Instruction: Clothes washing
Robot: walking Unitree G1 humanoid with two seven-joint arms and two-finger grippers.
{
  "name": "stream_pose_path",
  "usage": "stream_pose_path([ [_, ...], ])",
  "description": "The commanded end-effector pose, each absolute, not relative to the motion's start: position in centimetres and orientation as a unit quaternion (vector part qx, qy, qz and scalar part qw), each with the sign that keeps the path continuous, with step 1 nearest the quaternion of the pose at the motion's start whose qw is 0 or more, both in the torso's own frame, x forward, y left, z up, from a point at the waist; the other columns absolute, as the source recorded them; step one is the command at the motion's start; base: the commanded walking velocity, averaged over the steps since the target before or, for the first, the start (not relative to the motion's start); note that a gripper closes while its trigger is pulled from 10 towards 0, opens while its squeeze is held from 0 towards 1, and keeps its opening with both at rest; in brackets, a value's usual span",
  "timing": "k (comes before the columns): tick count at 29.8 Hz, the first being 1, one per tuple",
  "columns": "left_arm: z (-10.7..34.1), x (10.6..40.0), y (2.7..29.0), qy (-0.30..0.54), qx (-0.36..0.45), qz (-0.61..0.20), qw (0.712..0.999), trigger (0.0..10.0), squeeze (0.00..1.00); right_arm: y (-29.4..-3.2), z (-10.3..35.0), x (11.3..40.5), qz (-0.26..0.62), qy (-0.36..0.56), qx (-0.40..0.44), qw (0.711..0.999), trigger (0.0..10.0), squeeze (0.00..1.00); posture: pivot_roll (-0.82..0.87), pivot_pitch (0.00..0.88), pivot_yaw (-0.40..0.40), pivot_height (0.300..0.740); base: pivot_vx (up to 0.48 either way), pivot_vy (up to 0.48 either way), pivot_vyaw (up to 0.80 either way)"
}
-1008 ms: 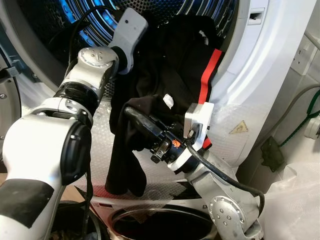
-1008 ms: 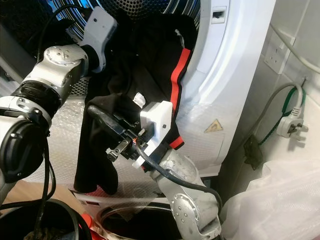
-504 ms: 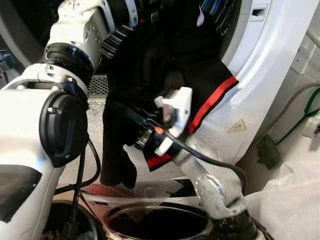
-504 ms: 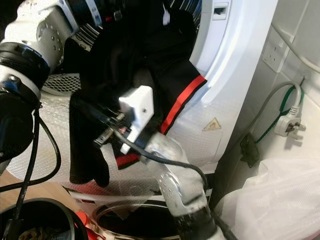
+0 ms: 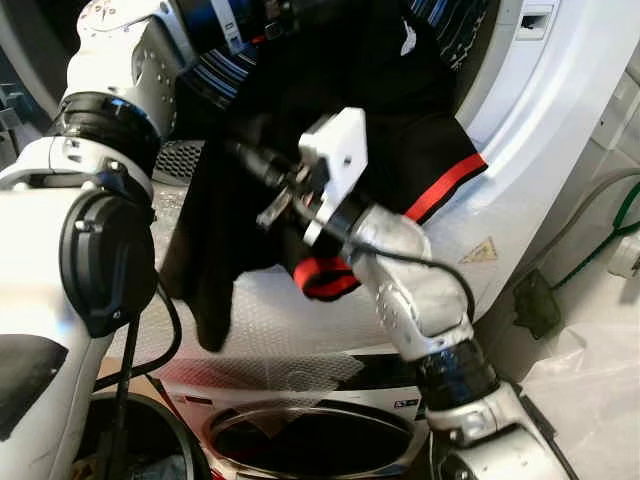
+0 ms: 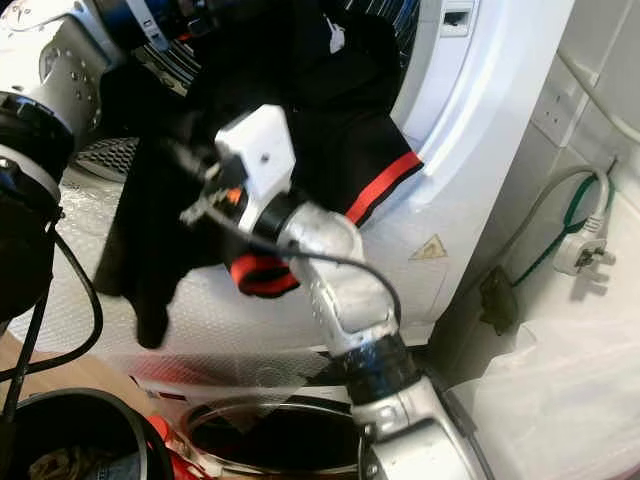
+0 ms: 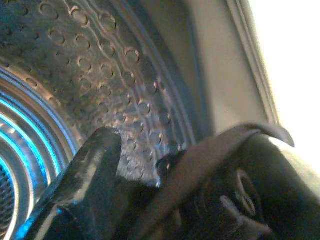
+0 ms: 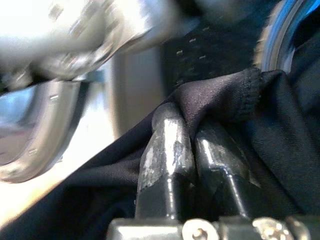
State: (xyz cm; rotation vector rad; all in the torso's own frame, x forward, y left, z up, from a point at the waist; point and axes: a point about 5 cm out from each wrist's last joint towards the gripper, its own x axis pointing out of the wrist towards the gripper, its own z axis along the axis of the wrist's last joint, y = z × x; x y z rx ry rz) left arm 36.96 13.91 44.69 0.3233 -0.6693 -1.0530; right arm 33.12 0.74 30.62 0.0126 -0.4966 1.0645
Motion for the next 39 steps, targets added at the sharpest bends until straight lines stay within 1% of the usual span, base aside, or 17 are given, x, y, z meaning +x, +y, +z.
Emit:
stream_pose_path([
  [1,45.1,36.6,14.8,-0.32,0.192,-0.475,0.797,10.0,1.0,0.7,31.3,33.4,0.493,-0.247,0.001,0.835,0.0,0.0,-0.2,0.0,0.062,0.74,0.0,0.0,0.0],
  [3,45.1,37.1,16.2,-0.305,0.25,-0.391,0.831,10.0,1.0,0.5,31.9,33.7,0.488,-0.257,-0.009,0.834,0.0,0.0,-0.19,0.0,0.059,0.74,0.0,0.0,0.0],
  [4,45.1,37.1,16.2,-0.305,0.25,-0.391,0.831,10.0,1.0,0.5,31.9,33.7,0.488,-0.257,-0.009,0.834,0.0,0.0,-0.19,0.0,0.059,0.74,0.0,0.0,0.0],
  [5,45.3,37.3,16.9,-0.303,0.27,-0.34,0.848,10.0,1.0,0.4,32.2,34.0,0.484,-0.261,-0.015,0.835,0.0,0.0,-0.19,0.0,0.058,0.74,0.0,0.0,0.0],
  [10,46.5,36.8,17.6,-0.326,0.264,-0.307,0.854,10.0,1.0,0.1,32.5,34.6,0.474,-0.268,-0.026,0.838,0.0,0.0,-0.19,0.0,0.054,0.74,0.0,0.0,0.0],
  [12,47.0,35.8,17.0,-0.357,0.268,-0.359,0.819,10.0,1.0,-0.3,32.8,35.1,0.461,-0.272,-0.033,0.844,0.0,0.0,-0.18,0.0,0.05,0.74,0.0,0.0,0.0],
  [14,47.2,35.2,16.7,-0.373,0.27,-0.383,0.801,10.0,1.0,-0.5,32.9,35.3,0.455,-0.272,-0.038,0.847,0.0,0.0,-0.18,0.0,0.051,0.74,0.0,0.0,0.0],
  [16,47.4,34.5,16.6,-0.388,0.281,-0.396,0.784,10.0,1.0,-0.9,33.2,35.9,0.443,-0.274,-0.055,0.852,0.0,0.0,-0.18,0.0,0.054,0.74,0.0,0.0,0.0],
  [19,47.4,34.2,16.7,-0.394,0.275,-0.409,0.776,10.0,1.0,-1.1,33.2,36.1,0.438,-0.274,-0.059,0.854,0.0,0.0,-0.18,0.0,0.054,0.74,0.0,0.0,0.0],
  [20,47.4,33.9,16.8,-0.399,0.269,-0.421,0.769,10.0,0.9,-1.2,33.2,36.2,0.435,-0.273,-0.061,0.856,0.0,0.0,-0.18,0.0,0.055,0.74,0.0,0.0,0.0],
  [21,47.5,33.1,17.0,-0.42,0.248,-0.44,0.753,10.0,0.01,-1.5,33.0,36.6,0.427,-0.268,-0.068,0.861,0.0,0.0,-0.19,0.0,0.054,0.74,0.0,0.0,0.0],
  [25,47.8,32.2,17.3,-0.448,0.204,-0.459,0.74,10.0,0.0,-1.8,32.8,36.9,0.421,-0.265,-0.072,0.865,0.0,0.0,-0.19,0.0,0.047,0.74,0.0,0.0,0.0],
  [27,48.1,30.8,17.8,-0.481,0.125,-0.494,0.713,10.0,0.0,-2.0,32.5,37.2,0.419,-0.26,-0.072,0.867,0.0,0.0,-0.18,0.0,0.04,0.74,0.0,0.0,0.0],
  [32,47.2,29.1,17.9,-0.488,0.07,-0.546,0.677,10.0,0.0,-1.9,31.6,37.5,0.421,-0.251,-0.072,0.869,0.0,0.0,-0.15,0.0,0.037,0.74,0.0,0.0,0.0],
  [34,45.2,28.4,17.4,-0.426,0.073,-0.606,0.668,10.0,0.0,-1.7,31.0,37.7,0.422,-0.244,-0.065,0.871,0.0,0.0,-0.14,0.0,0.037,0.74,0.0,0.0,0.0],
  [38,43.6,27.8,17.0,-0.379,0.068,-0.65,0.655,10.0,0.0,-1.7,30.7,37.8,0.422,-0.241,-0.06,0.872,0.0,0.0,-0.12,0.0,0.032,0.74,0.0,0.0,0.0],
  [39,41.8,26.9,16.7,-0.337,0.086,-0.678,0.647,10.0,0.0,-1.7,30.5,37.9,0.422,-0.238,-0.058,0.873,0.0,0.0,-0.11,0.0,0.029,0.74,0.0,0.0,0.0],
])
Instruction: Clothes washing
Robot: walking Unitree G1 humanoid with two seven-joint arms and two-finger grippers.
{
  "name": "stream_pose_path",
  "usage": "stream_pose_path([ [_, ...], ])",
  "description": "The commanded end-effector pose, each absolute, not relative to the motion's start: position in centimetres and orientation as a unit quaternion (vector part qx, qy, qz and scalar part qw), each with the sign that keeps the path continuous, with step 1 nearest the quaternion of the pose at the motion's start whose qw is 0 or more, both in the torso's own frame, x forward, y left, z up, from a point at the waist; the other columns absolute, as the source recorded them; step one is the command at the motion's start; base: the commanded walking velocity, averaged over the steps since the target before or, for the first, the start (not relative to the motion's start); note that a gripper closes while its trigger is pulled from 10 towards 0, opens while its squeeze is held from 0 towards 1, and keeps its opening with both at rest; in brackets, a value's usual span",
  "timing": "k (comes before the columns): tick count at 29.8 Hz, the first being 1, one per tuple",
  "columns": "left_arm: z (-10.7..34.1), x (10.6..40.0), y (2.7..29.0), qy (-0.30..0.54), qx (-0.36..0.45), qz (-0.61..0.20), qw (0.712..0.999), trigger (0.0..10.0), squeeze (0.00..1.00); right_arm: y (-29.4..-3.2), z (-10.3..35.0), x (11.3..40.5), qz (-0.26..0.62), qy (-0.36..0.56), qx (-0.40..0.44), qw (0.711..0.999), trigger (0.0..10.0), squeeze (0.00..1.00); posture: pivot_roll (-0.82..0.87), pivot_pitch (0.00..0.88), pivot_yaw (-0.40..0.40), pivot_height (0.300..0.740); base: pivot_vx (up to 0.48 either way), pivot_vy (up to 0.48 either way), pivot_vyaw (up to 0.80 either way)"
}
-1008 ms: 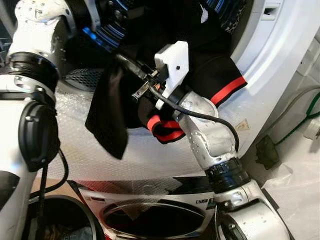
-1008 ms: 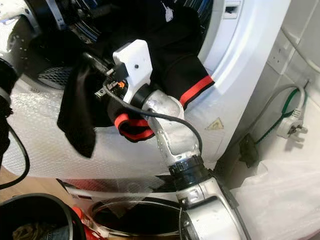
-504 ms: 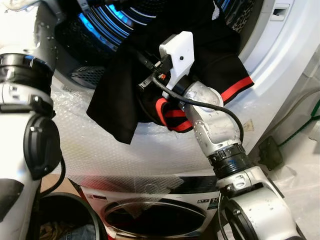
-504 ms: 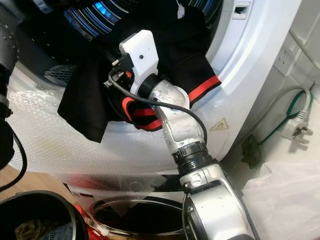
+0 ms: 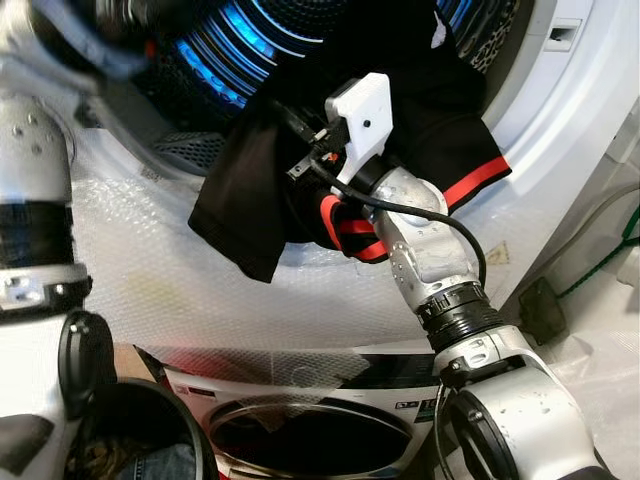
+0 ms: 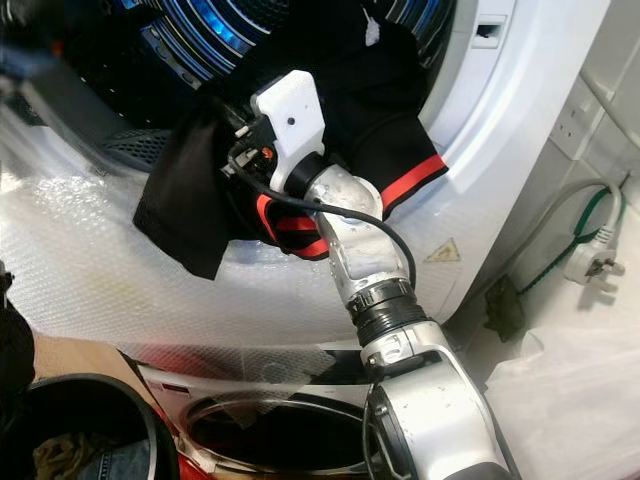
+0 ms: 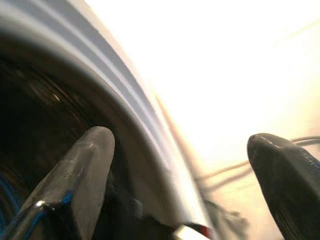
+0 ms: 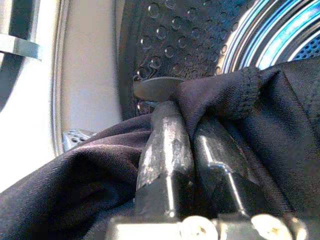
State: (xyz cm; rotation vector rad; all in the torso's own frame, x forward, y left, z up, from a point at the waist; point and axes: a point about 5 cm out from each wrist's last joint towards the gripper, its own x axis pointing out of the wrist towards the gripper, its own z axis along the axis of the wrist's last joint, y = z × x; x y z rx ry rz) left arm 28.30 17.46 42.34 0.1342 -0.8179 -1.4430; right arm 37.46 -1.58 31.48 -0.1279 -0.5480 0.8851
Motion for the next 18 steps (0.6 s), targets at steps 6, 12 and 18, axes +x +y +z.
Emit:
stream_pose_path([
  [6,39.6,24.7,17.4,-0.284,0.079,-0.741,0.604,10.0,0.0,-1.3,29.6,38.0,0.425,-0.226,-0.048,0.875,0.0,0.0,-0.07,0.0,0.026,0.74,0.0,0.0,0.0],
  [12,37.4,23.7,17.2,-0.199,0.081,-0.784,0.583,10.0,0.0,-0.9,29.2,38.1,0.426,-0.224,-0.044,0.875,0.0,0.0,-0.06,0.0,0.037,0.74,0.0,0.0,0.0],
  [18,34.0,22.1,17.3,-0.112,0.043,-0.819,0.561,10.0,0.0,-0.9,28.5,38.4,0.417,-0.213,-0.036,0.883,0.0,0.0,-0.05,0.0,0.053,0.74,0.0,0.0,0.0],
])
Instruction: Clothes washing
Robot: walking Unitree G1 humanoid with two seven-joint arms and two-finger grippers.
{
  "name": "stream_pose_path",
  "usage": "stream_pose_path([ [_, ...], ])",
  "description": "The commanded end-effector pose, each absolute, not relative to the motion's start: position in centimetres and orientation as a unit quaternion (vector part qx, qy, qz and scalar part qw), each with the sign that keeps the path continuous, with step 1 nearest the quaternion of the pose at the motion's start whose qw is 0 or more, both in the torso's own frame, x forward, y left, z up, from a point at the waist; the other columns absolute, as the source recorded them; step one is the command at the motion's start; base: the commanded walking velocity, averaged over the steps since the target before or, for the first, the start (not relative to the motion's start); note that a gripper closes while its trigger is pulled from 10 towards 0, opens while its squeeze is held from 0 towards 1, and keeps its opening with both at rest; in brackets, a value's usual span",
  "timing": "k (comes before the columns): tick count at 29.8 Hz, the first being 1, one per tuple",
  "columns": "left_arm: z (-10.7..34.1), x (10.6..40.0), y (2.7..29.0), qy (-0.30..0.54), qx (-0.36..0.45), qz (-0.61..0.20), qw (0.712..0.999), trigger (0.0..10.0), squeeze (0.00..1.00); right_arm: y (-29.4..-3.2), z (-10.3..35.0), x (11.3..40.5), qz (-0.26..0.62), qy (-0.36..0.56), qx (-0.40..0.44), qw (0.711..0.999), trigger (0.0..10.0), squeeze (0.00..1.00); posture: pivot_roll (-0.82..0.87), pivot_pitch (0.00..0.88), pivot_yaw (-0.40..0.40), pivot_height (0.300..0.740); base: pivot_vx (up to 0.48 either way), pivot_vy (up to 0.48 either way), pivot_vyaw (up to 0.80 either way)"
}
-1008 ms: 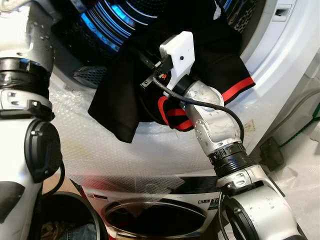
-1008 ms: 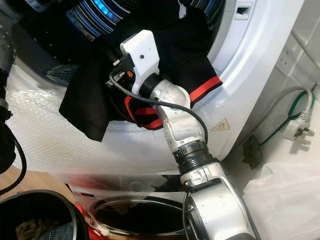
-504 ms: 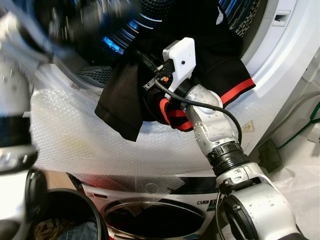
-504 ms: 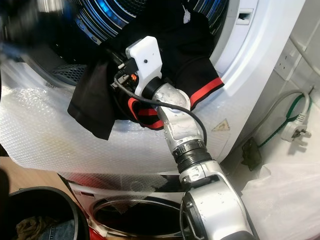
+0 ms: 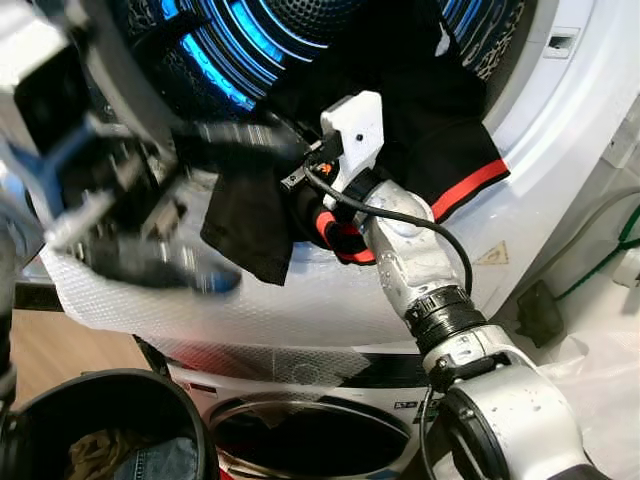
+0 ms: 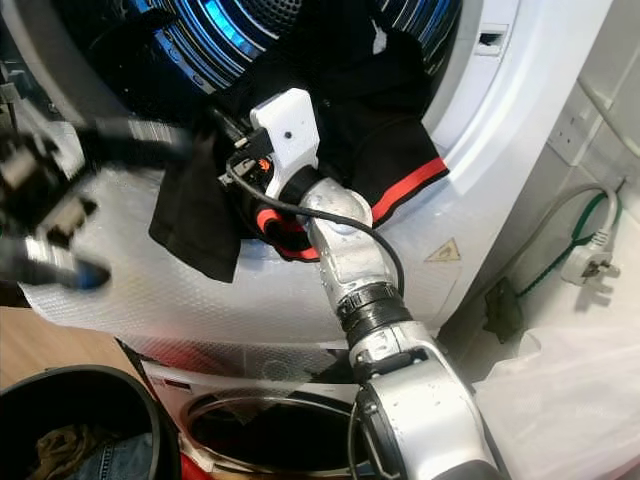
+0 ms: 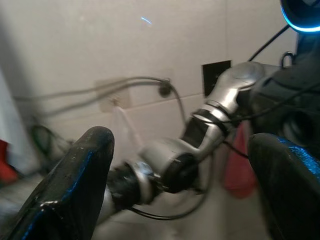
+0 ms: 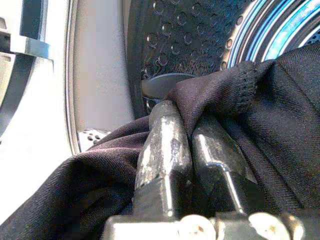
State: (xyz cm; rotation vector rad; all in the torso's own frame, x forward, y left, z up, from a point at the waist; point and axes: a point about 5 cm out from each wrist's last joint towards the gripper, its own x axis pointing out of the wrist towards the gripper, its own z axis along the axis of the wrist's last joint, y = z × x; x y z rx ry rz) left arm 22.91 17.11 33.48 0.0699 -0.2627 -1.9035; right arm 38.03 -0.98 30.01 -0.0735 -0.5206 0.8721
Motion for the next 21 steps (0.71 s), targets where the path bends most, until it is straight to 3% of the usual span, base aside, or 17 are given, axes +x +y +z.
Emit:
stream_pose_path([
  [1,33.8,22.0,17.4,-0.108,0.039,-0.819,0.563,10.0,0.0,-0.9,28.5,38.3,0.417,-0.213,-0.036,0.883,0.0,0.0,-0.05,0.0,0.053,0.74,0.0,0.0,0.0],
  [5,33.0,21.5,18.4,-0.099,0.013,-0.806,0.583,10.0,0.0,-0.9,28.3,38.5,0.414,-0.211,-0.032,0.885,0.0,0.0,-0.04,0.0,0.056,0.74,0.0,0.0,0.0],
  [6,31.0,21.2,19.4,-0.081,-0.017,-0.783,0.616,10.0,0.0,-1.1,28.3,38.6,0.408,-0.209,-0.029,0.888,0.0,0.0,-0.03,0.0,0.058,0.74,0.0,0.0,0.0],
  [10,29.1,20.6,19.9,-0.057,-0.039,-0.767,0.638,10.0,0.0,-1.2,28.3,38.7,0.405,-0.209,-0.029,0.89,0.0,0.0,-0.03,0.0,0.058,0.74,0.0,0.0,0.0],
  [13,25.3,19.5,21.0,0.018,-0.076,-0.735,0.673,10.0,0.0,-1.2,28.7,38.8,0.404,-0.21,-0.032,0.89,0.0,0.0,-0.02,0.0,0.051,0.74,0.0,0.0,0.0],
  [16,24.2,19.1,21.4,0.036,-0.094,-0.723,0.684,10.0,0.0,-1.2,28.8,38.9,0.403,-0.211,-0.033,0.89,0.0,0.0,-0.01,0.0,0.046,0.74,0.0,0.0,0.0],
  [18,19.2,18.3,22.1,0.124,-0.121,-0.674,0.718,10.0,0.0,-1.0,29.2,38.8,0.408,-0.214,-0.036,0.887,0.0,0.0,0.0,0.0,0.039,0.74,0.0,0.0,0.0],
  [21,16.8,18.4,22.1,0.164,-0.126,-0.642,0.738,10.0,0.0,-0.7,29.6,38.8,0.411,-0.218,-0.035,0.885,0.0,0.0,0.01,0.0,0.034,0.74,0.0,0.0,0.0],
])
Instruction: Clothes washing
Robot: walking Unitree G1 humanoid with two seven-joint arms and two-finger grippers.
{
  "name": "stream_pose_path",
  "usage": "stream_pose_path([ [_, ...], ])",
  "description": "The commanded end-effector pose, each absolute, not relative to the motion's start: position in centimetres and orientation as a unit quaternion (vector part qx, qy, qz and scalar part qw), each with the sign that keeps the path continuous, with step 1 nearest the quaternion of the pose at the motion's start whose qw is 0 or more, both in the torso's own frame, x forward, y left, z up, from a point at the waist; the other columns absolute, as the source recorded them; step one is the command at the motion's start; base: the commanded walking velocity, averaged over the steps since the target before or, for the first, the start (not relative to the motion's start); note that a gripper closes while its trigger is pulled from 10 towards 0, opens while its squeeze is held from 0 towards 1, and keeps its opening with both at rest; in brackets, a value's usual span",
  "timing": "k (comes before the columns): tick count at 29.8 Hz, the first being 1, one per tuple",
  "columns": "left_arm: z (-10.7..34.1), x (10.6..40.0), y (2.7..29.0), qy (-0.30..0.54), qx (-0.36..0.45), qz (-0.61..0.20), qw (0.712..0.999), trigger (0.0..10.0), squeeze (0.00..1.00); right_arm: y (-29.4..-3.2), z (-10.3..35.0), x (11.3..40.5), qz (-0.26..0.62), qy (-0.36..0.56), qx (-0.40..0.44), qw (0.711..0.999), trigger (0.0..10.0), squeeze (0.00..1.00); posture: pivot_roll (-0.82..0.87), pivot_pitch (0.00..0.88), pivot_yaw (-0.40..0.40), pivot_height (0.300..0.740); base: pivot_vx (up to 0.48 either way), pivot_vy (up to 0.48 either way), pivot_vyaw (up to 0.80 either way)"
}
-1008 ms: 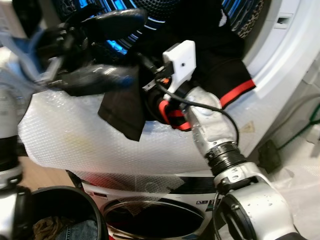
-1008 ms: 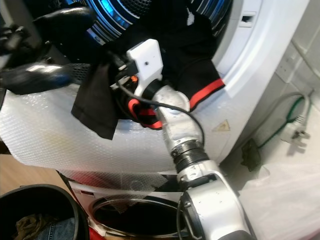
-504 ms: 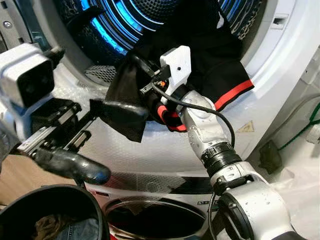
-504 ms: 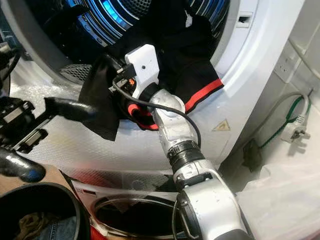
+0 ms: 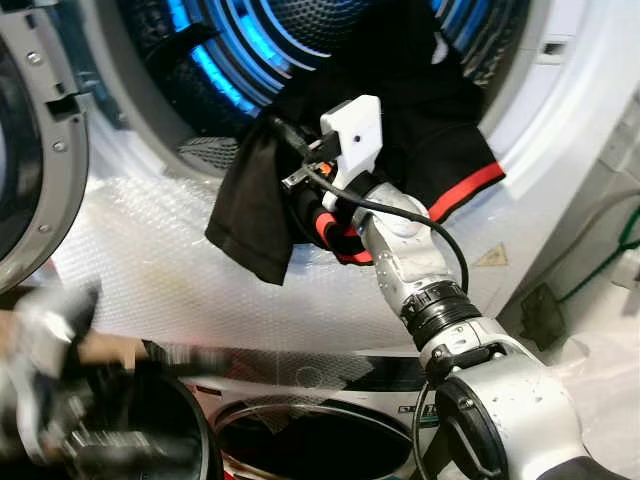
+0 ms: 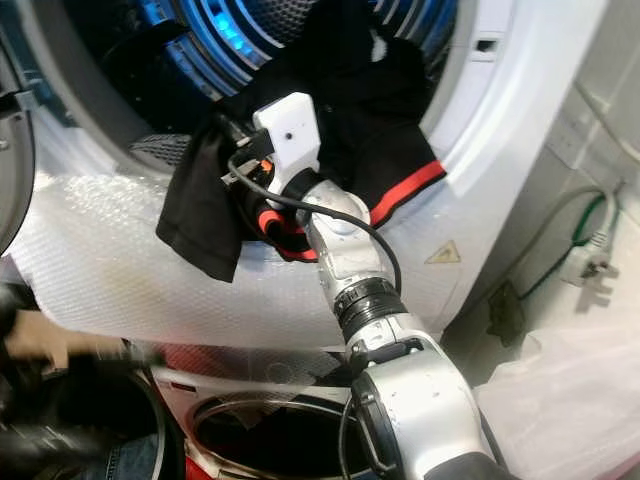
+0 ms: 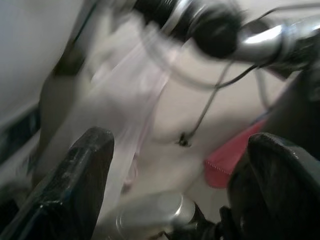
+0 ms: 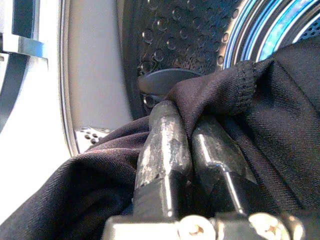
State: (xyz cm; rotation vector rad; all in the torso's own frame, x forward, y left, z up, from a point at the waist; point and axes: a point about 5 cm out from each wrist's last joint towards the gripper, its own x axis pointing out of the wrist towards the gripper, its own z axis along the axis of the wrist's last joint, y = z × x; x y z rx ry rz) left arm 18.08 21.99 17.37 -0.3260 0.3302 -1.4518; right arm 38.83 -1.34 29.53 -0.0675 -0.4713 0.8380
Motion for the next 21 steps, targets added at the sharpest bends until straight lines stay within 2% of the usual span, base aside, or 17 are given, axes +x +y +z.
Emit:
stream_pose_path([
  [1,15.7,18.5,22.1,0.175,-0.119,-0.627,0.75,10.0,0.0,-0.6,29.7,38.8,0.412,-0.219,-0.034,0.884,0.0,0.0,0.01,0.0,0.03,0.74,0.0,0.0,0.0],
  [2,13.7,19.0,22.1,0.195,-0.102,-0.59,0.777,10.0,0.0,-0.4,30.1,38.7,0.414,-0.222,-0.035,0.882,0.0,0.0,0.01,0.0,0.028,0.74,0.0,0.0,0.0],
  [3,13.7,19.0,22.1,0.195,-0.102,-0.59,0.777,10.0,0.0,-0.4,30.1,38.7,0.414,-0.222,-0.035,0.882,0.0,0.0,0.01,0.0,0.028,0.74,0.0,0.0,0.0],
  [6,9.8,21.1,21.8,0.203,-0.105,-0.48,0.847,10.0,0.0,0.2,31.3,38.6,0.414,-0.233,-0.038,0.879,0.0,0.0,0.0,0.0,0.029,0.74,0.0,0.0,0.0],
  [8,9.0,21.3,21.3,0.21,-0.105,-0.472,0.85,10.0,0.0,0.2,31.6,38.6,0.412,-0.236,-0.037,0.879,0.0,0.0,0.0,0.0,0.025,0.74,0.0,0.0,0.0],
  [9,7.3,21.5,19.7,0.221,-0.109,-0.463,0.852,10.0,0.0,0.4,32.5,38.7,0.406,-0.242,-0.04,0.88,0.0,0.0,0.0,0.0,0.024,0.74,0.0,0.0,0.0],
  [10,7.3,21.5,19.7,0.221,-0.109,-0.463,0.852,10.0,0.0,0.4,32.5,38.7,0.406,-0.242,-0.04,0.88,0.0,0.0,0.0,0.0,0.024,0.74,0.0,0.0,0.0],
  [15,4.9,21.8,15.9,0.221,-0.108,-0.468,0.849,10.0,0.0,2.1,35.6,38.0,0.41,-0.264,-0.096,0.868,0.0,0.0,-0.01,0.0,-0.001,0.74,0.0,0.0,0.0],
  [21,4.4,22.6,14.2,0.199,-0.116,-0.434,0.871,10.0,0.0,3.7,36.7,37.8,0.39,-0.24,-0.173,0.872,0.0,0.0,0.03,0.0,-0.036,0.74,0.0,0.0,0.0],
])
